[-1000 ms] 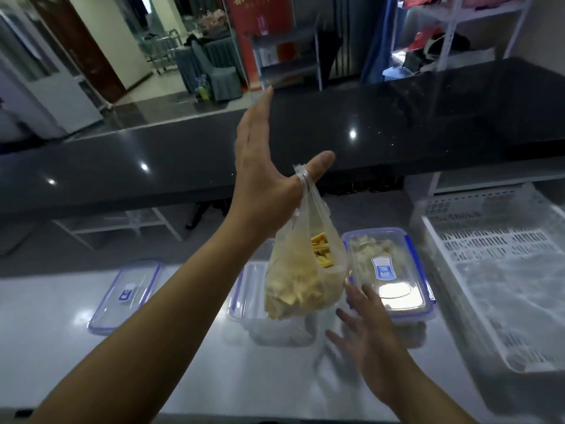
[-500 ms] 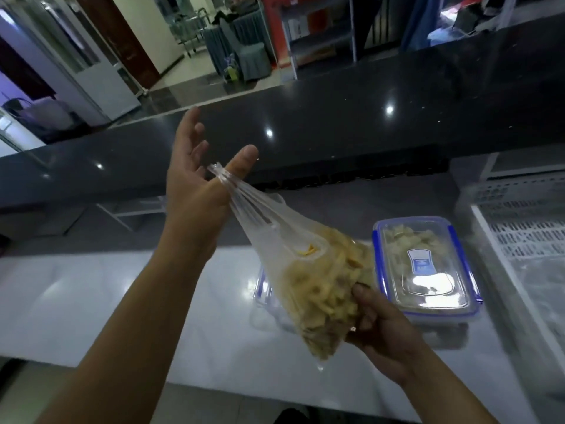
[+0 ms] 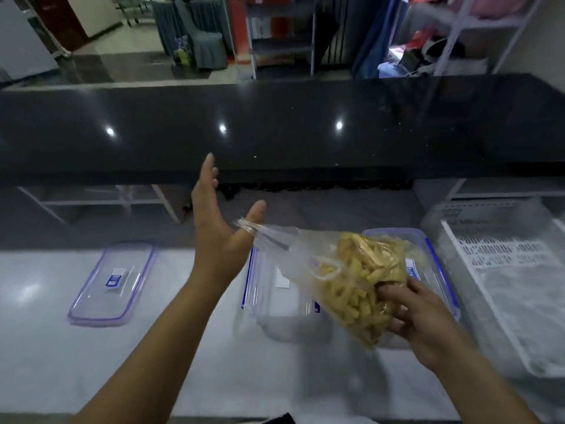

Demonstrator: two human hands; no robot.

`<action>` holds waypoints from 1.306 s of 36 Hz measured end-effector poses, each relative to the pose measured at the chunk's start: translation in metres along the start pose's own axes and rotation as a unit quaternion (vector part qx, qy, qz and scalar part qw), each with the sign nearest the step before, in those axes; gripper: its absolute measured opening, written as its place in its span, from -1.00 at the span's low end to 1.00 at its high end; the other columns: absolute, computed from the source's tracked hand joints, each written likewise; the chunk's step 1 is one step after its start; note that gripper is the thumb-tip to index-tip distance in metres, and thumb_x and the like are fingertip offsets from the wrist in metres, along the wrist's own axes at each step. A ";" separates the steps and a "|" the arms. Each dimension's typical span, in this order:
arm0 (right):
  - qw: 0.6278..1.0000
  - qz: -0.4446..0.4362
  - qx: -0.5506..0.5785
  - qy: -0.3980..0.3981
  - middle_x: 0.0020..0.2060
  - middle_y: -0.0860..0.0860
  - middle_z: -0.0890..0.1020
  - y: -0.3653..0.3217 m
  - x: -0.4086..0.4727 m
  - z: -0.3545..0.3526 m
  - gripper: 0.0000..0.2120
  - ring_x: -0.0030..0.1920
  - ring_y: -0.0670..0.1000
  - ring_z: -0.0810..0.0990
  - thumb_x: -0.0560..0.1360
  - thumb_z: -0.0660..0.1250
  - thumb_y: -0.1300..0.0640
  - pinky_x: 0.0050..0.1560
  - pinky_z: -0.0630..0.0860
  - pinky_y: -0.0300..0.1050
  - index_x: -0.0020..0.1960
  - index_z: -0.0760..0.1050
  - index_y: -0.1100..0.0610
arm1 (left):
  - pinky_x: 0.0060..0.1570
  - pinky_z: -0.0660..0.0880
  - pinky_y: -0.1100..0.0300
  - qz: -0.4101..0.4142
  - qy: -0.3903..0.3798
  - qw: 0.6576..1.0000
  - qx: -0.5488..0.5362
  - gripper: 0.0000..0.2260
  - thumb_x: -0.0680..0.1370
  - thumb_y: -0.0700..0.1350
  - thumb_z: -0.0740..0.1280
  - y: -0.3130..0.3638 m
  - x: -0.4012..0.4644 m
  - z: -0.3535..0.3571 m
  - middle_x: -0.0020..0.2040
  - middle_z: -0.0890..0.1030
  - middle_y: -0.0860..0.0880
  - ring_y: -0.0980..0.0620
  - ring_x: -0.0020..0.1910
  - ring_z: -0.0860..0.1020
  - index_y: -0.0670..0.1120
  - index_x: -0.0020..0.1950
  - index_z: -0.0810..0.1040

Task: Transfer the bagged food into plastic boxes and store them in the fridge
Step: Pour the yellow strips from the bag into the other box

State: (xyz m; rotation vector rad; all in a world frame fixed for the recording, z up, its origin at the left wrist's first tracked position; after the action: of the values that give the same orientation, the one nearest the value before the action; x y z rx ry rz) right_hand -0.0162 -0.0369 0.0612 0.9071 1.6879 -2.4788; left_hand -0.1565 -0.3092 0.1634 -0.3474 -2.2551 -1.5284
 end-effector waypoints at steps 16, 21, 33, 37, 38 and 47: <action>0.955 -0.153 -0.213 0.136 -0.18 0.00 0.73 -0.032 0.002 0.022 -0.50 -0.20 -0.02 0.70 0.31 0.48 0.48 -0.21 0.64 -0.05 -0.08 0.69 -0.13 | 0.50 0.22 -0.05 -0.067 -0.065 0.996 0.004 -0.22 0.60 -0.26 0.33 -0.097 -0.018 0.035 0.58 0.14 0.12 0.17 0.50 0.17 0.21 0.61 -0.05; 0.955 -0.149 -0.191 0.170 -0.19 0.08 0.72 -0.022 0.008 0.030 -0.62 -0.22 0.06 0.67 0.34 0.48 0.44 -0.24 0.59 -0.07 -0.06 0.69 -0.03 | 0.38 0.19 0.10 -0.065 -0.067 0.995 0.031 -0.21 0.59 -0.24 0.35 -0.118 -0.009 0.030 0.56 0.15 0.12 0.11 0.48 0.20 0.20 0.62 -0.05; 0.927 -0.181 -0.233 0.231 -0.11 0.08 0.70 -0.026 0.004 0.048 -0.58 -0.19 -0.03 0.70 0.32 0.48 0.44 -0.24 0.64 -0.10 -0.03 0.64 -0.04 | 0.42 0.28 -0.04 -0.078 -0.146 0.984 0.067 -0.22 0.57 -0.26 0.33 -0.156 -0.012 0.038 0.55 0.20 -0.09 -0.13 0.44 0.28 0.16 0.62 -0.02; 0.923 -0.167 -0.275 0.212 -0.09 0.09 0.70 -0.025 0.003 0.056 -0.52 -0.16 -0.02 0.70 0.31 0.48 0.47 -0.22 0.65 -0.08 0.06 0.64 -0.02 | 0.39 0.36 -0.10 -0.085 -0.153 0.983 0.060 -0.20 0.55 -0.33 0.30 -0.164 -0.015 0.043 0.55 0.21 -0.07 -0.13 0.42 0.30 0.17 0.62 -0.02; 0.924 -0.159 -0.276 0.211 -0.08 0.09 0.71 -0.022 0.001 0.056 -0.52 -0.14 0.01 0.70 0.31 0.47 0.47 -0.20 0.65 -0.05 0.07 0.64 0.00 | 0.38 0.38 -0.10 -0.094 -0.153 0.982 0.057 -0.19 0.54 -0.34 0.30 -0.167 -0.015 0.044 0.55 0.21 -0.06 -0.13 0.42 0.31 0.17 0.62 -0.01; 0.922 -0.159 -0.252 0.246 -0.18 0.05 0.71 -0.025 -0.004 0.052 -0.61 -0.20 0.03 0.69 0.32 0.48 0.46 -0.11 0.62 -0.02 0.00 0.66 0.04 | 0.43 0.28 -0.13 -0.081 -0.176 0.980 0.045 -0.24 0.56 -0.27 0.30 -0.173 -0.015 0.054 0.55 0.21 -0.08 -0.14 0.44 0.30 0.15 0.62 0.00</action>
State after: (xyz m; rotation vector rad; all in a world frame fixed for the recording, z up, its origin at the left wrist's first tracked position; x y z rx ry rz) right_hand -0.0443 -0.0720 0.0975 1.3374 2.6501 -1.8661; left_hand -0.2245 -0.3234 -0.0049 -0.4455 -2.6757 -1.5359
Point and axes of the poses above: each hand's wrist, its own x-axis towards the middle knuckle, its own z-axis out of the palm, y = z × x, the point moved 4 cm from there along x, towards the middle knuckle
